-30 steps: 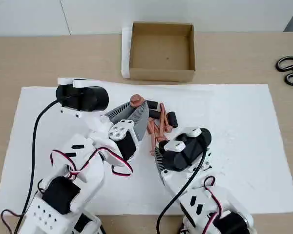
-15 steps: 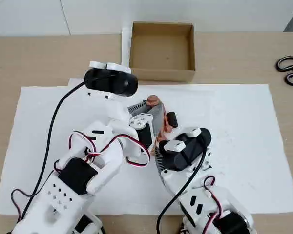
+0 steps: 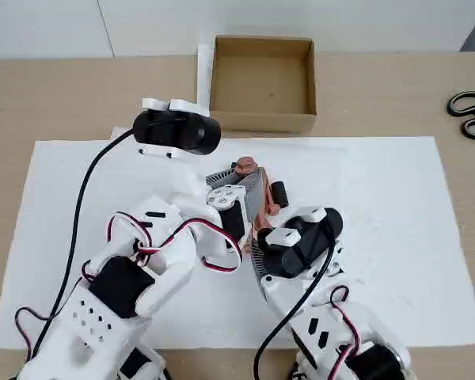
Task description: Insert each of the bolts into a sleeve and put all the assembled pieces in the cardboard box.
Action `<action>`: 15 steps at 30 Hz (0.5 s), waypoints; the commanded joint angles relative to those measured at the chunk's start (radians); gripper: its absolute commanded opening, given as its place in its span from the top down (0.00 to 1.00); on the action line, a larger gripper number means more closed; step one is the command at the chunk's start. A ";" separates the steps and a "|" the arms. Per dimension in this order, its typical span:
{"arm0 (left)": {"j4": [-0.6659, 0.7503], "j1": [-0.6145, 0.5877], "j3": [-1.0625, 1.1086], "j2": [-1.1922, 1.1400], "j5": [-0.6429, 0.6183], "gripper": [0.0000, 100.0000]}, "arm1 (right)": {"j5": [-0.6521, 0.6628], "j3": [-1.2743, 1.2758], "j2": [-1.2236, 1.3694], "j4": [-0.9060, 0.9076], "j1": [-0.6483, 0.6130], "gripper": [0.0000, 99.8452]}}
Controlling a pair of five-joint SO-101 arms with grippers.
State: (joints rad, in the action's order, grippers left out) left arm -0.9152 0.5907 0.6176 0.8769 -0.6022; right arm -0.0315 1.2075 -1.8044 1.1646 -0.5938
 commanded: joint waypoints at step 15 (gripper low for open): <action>-0.012 0.046 -0.054 0.005 -0.006 0.99 | -0.011 -0.006 -0.008 -0.028 0.022 1.00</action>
State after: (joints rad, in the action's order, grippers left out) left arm -0.9183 0.6291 0.6176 0.8769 -0.6022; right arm -0.0315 1.2075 -1.8044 1.1646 -0.5785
